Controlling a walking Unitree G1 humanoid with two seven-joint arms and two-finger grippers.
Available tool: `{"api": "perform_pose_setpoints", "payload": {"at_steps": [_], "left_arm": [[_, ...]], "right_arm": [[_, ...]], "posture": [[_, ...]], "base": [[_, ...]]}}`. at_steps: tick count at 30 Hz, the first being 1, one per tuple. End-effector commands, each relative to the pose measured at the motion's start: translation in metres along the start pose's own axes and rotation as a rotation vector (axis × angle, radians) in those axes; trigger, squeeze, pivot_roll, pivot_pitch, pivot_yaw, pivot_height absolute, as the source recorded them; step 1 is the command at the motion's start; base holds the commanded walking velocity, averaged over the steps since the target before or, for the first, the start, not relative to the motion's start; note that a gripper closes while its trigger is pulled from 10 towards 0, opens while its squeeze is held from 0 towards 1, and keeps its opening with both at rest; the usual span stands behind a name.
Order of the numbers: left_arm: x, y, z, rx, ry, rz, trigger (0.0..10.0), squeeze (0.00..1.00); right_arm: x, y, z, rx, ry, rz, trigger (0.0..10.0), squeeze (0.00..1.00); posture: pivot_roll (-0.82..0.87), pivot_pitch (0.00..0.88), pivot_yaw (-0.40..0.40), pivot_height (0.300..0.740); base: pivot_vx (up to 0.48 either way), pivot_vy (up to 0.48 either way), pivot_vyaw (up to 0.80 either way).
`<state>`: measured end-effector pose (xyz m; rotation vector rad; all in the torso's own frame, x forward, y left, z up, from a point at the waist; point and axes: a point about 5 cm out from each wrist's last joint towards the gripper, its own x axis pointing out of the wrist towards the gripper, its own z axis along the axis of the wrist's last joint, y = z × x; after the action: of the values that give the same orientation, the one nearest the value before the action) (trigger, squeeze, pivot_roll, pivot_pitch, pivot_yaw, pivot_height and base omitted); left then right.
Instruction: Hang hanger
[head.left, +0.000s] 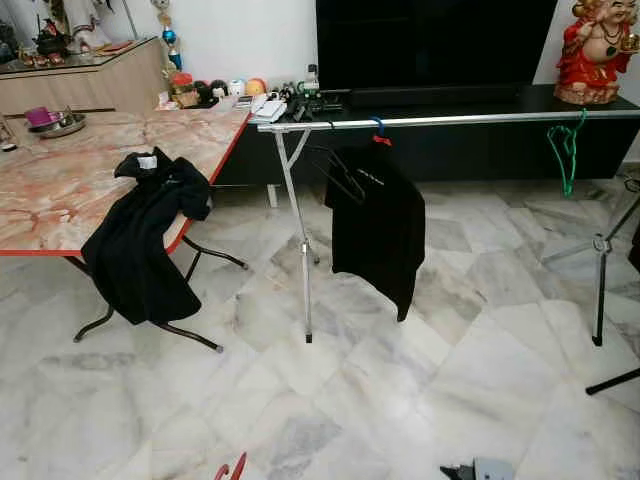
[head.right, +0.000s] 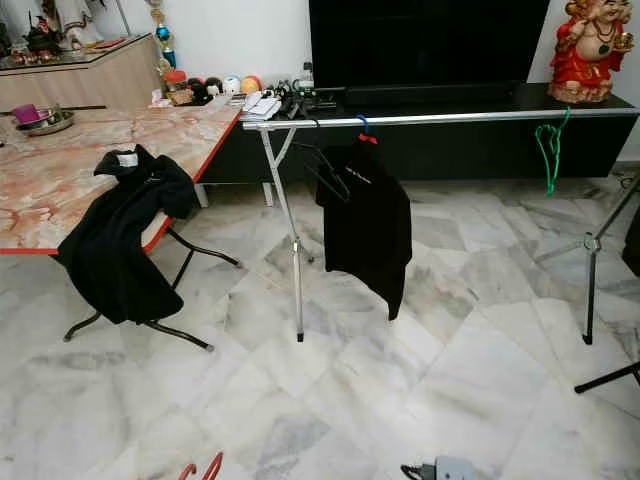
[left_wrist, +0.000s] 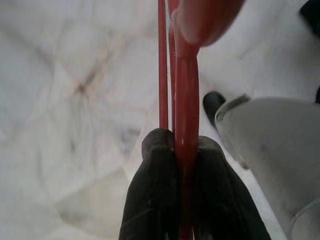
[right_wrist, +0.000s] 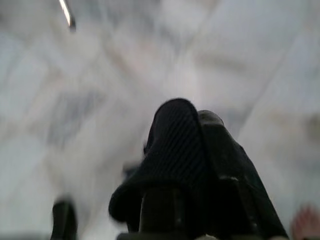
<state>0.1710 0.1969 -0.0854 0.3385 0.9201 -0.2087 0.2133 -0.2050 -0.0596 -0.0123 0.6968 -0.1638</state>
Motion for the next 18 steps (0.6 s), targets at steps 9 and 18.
{"api": "perform_pose_setpoints", "payload": {"at_steps": [9, 18], "left_arm": [[0.001, 0.028, 0.071, 0.183, -0.316, 0.025, 10.0, 0.0], [-0.001, 0.011, 0.112, 0.417, -0.392, -0.274, 10.0, 0.0]], "right_arm": [[0.011, -0.009, 0.051, 0.034, -0.176, -0.014, 10.0, 0.0], [0.019, 0.014, 0.091, -0.187, -0.221, 0.214, 10.0, 0.0]], "posture": [[0.06, 0.0, 0.022, 0.74], [0.06, 0.013, 0.018, 0.74]], "base": [[0.0, 0.0, 0.0], [0.0, 0.0, 0.0]]}}
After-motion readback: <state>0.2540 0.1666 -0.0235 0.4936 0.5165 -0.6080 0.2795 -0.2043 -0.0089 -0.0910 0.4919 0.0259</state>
